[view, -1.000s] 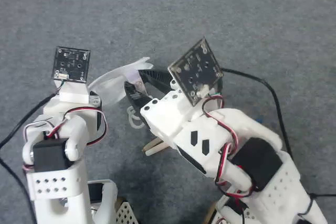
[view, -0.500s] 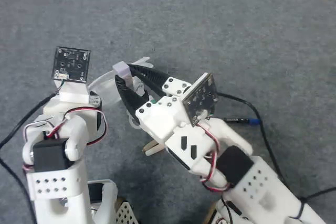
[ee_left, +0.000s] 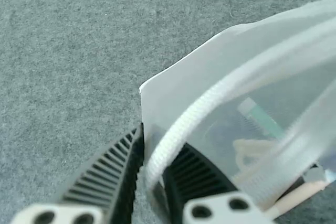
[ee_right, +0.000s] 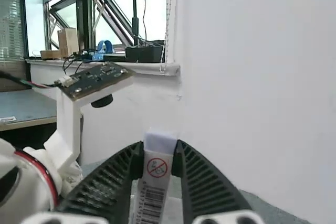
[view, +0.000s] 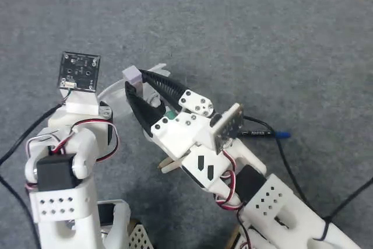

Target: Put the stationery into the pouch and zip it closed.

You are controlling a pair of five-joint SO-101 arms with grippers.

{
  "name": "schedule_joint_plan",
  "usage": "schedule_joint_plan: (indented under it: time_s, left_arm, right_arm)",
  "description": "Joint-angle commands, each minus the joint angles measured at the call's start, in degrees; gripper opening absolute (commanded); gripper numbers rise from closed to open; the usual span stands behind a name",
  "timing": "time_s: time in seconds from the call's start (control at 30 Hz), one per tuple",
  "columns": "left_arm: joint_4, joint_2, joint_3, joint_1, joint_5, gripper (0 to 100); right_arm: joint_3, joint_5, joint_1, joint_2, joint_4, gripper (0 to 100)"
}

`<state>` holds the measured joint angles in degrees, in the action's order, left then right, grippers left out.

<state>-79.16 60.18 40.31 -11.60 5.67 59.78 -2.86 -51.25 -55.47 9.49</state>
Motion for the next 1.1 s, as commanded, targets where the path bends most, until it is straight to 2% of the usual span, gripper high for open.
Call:
schedule_joint_plan:
  time_s: [0.0,0.33,0.73,0.93,1.07]
  left_arm:
    - [2.37,0.18,-1.10,0.00,-0.70,1]
    - [2.37,0.18,-0.92,0.00,-0.70,1]
    - [2.37,0.18,-0.92,0.00,-0.70,1]
    - [2.37,0.18,-0.92,0.00,-0.70,1]
    - [2.37,0.18,-0.84,-1.58,-0.70,1]
  right_arm:
    - [-0.88,0.79,1.10,3.65,5.05,0.9]
    - [3.60,0.79,3.91,15.52,21.14,0.9]
    - [6.07,0.97,3.74,18.59,21.23,0.9]
    - [9.05,8.62,3.38,18.51,21.32,1.1]
    - [9.85,9.05,1.54,18.59,21.05,9.6]
